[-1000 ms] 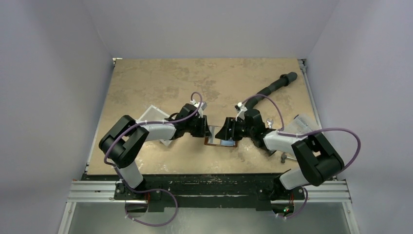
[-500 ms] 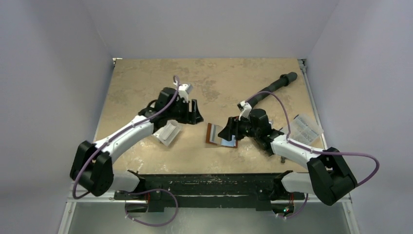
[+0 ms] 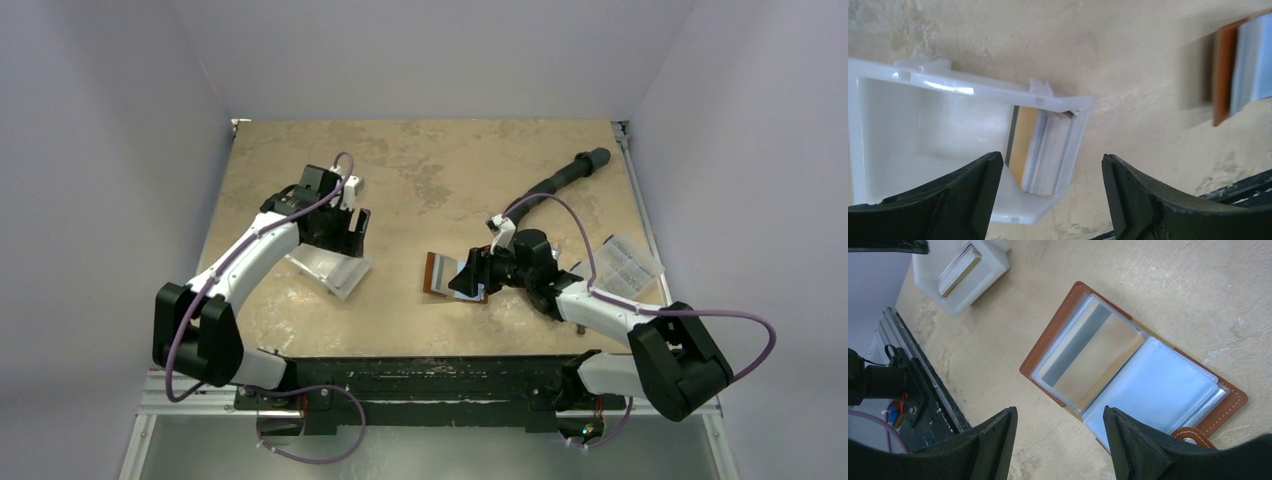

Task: Put the credit cards into the card holder
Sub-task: Turn over the card slot in the card holder, then pick up the credit card from the storage box.

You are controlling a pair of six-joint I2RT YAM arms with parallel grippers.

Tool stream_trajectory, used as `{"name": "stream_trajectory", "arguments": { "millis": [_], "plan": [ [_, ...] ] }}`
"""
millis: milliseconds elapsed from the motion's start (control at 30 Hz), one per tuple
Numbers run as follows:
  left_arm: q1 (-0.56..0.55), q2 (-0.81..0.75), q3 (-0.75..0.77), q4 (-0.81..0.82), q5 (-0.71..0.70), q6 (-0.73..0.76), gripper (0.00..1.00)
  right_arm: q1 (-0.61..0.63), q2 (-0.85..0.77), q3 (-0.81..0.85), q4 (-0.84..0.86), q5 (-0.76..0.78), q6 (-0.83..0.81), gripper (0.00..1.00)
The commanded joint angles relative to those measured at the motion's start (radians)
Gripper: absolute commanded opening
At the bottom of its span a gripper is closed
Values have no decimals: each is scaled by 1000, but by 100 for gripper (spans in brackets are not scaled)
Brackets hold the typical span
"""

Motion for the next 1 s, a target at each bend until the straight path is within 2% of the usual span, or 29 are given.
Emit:
{"name": "stream_trajectory", "arguments": {
  "millis": [0, 667, 967],
  "plan": [
    [46, 58, -4, -55, -2, 85, 77, -4, -8, -19, 69, -38, -19, 72],
    [62, 220, -83, 53, 61, 97, 80, -4, 4, -35, 104, -49, -15, 72],
    [69, 215, -80, 60, 161, 93, 72, -4, 21, -32, 107, -46, -15, 72]
  ]
}}
